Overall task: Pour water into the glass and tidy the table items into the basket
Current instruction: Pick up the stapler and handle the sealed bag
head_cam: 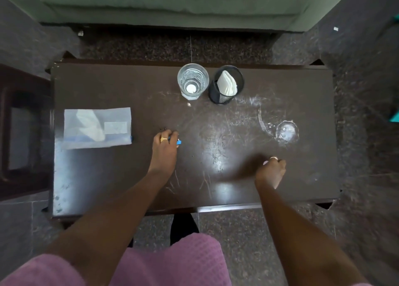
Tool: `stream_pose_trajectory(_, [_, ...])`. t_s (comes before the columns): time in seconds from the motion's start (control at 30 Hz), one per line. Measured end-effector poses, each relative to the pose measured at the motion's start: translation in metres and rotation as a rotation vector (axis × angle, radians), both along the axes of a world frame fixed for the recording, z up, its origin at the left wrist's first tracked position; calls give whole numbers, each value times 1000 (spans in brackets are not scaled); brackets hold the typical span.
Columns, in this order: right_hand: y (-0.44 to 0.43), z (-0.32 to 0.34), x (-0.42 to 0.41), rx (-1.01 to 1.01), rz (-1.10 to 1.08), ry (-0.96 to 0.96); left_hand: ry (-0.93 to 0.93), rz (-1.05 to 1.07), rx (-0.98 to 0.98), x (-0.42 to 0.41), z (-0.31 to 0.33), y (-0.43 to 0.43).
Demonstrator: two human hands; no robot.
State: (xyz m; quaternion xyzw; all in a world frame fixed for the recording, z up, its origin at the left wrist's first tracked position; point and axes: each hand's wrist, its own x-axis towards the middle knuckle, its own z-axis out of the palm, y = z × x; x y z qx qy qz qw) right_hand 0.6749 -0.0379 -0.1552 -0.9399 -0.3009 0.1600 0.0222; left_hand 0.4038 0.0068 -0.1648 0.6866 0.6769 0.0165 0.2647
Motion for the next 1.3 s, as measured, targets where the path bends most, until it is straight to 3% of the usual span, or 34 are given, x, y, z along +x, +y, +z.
stream_pose_trajectory(0.23, [17, 2, -113, 121, 429, 352, -68, 178, 20, -19, 5, -9])
stream_pose_trajectory(0.37, [36, 10, -191, 188, 406, 566, -70, 335, 85, -68, 11, -5])
stream_pose_trajectory(0.6, [78, 41, -354, 301, 900, 580, -217, 860, 264, -205, 52, -4])
stream_pose_trajectory(0.73, [92, 75, -447, 447, 1067, 675, -167, 1079, 444, -287, 86, -5])
stream_pose_trajectory(0.83, [100, 98, -508, 558, 1147, 731, -93, 1146, 512, -334, 105, 0])
stream_pose_trajectory(1.0, [107, 120, -588, 554, 1251, 865, -64, 1246, 489, -393, 117, 0])
stream_pose_trajectory(1.1, [111, 119, -619, 497, 1360, 829, -76, 1274, 360, -411, 114, -1])
stream_pose_trajectory(1.3, [118, 102, -655, 245, 1518, 540, -145, 1404, 137, -420, 115, 7])
